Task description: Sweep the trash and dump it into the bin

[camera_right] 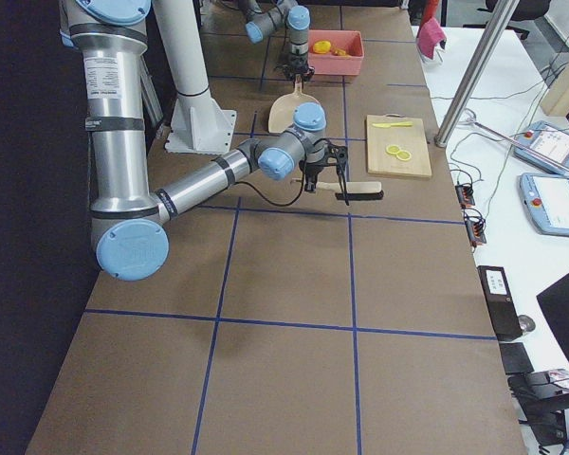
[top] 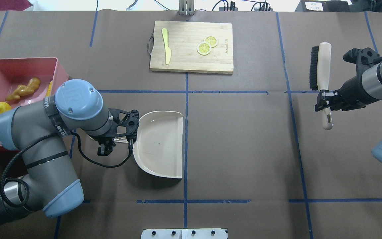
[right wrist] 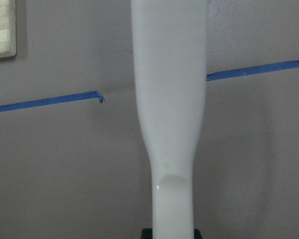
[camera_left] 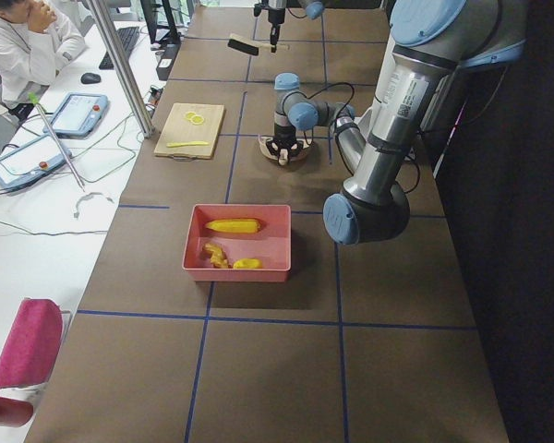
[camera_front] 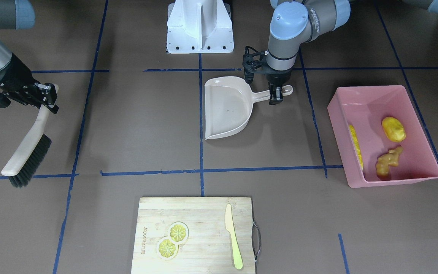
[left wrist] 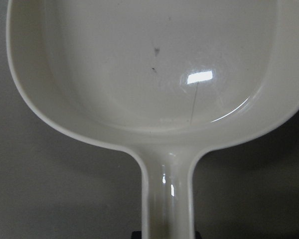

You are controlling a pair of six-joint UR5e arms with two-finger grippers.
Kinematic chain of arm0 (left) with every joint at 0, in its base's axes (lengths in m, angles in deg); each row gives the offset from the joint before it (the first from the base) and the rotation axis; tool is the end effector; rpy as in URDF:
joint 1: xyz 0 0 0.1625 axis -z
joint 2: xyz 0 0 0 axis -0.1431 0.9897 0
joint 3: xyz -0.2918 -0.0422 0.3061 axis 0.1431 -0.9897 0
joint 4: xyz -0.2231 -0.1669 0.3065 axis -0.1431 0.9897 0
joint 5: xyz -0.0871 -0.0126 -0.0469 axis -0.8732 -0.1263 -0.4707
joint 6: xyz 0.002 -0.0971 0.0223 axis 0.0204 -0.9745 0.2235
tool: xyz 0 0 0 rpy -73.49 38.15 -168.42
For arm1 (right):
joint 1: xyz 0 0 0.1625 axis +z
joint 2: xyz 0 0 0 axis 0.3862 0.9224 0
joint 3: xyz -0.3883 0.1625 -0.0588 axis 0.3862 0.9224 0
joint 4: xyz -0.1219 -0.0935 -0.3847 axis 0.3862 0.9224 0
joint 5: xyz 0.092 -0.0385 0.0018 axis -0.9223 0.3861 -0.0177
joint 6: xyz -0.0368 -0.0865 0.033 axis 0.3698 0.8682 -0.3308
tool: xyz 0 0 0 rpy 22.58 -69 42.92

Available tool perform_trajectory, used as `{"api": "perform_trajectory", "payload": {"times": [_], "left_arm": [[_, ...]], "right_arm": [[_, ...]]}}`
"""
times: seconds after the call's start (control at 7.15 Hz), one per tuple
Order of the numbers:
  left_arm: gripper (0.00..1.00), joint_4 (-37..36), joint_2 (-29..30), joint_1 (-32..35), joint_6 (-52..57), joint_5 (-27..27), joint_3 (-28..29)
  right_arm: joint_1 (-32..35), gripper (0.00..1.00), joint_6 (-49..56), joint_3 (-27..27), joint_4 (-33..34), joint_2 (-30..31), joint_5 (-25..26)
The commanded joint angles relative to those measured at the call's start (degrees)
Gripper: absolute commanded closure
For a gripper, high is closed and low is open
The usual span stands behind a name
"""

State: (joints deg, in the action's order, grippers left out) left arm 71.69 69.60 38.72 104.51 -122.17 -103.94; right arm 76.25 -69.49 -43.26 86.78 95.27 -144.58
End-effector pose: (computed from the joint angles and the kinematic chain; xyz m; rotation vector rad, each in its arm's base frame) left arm 0.4634 -0.3928 0.2840 0.5832 0.5227 1.5054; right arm -0.2353 -0.4461 0.4036 0.0369 -0.9216 0.1550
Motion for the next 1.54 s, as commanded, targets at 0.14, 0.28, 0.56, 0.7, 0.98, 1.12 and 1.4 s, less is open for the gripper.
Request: {"api": "perform_trajectory", "payload": {"times": [0.14,0.28,0.56,0.7,0.98,1.12,1.4], "left_arm": [[0.13,0.2,-0.1,-0.6,-0.5,1.0,0.5],[0.00,0.6,-0.1,-0.8,-0.3,2.9,0.7],[0.00,-0.1,-1.1,4.0,-0.2,3.0,-4.6],[0.00,0.0,-4.0,9.3,-0.1,2.3,-6.5],[0.00,-0.3,-5.4,19.2,-0.2,-1.5,-4.9],[0.00,-0.2,-6.9,25.1,-0.1,-4.3,-4.7],[0.00,0.3,-7.7,27.9,-0.3,-8.6,-5.1]], "right_arm": [[-0.2,0.99,-0.1,0.1,0.0,-0.3,0.1],[-0.2,0.99,-0.1,0.1,0.1,-0.5,0.0],[0.2,0.99,0.6,-0.5,-0.1,6.1,-0.7],[0.2,0.99,6.2,-2.0,-3.0,14.3,-1.0],[0.2,0.98,7.4,-1.3,-11.7,24.7,-4.6],[0.0,0.97,7.8,0.8,-11.8,24.7,-4.6],[-0.4,0.91,11.0,5.2,-14.9,24.5,-4.9]]}}
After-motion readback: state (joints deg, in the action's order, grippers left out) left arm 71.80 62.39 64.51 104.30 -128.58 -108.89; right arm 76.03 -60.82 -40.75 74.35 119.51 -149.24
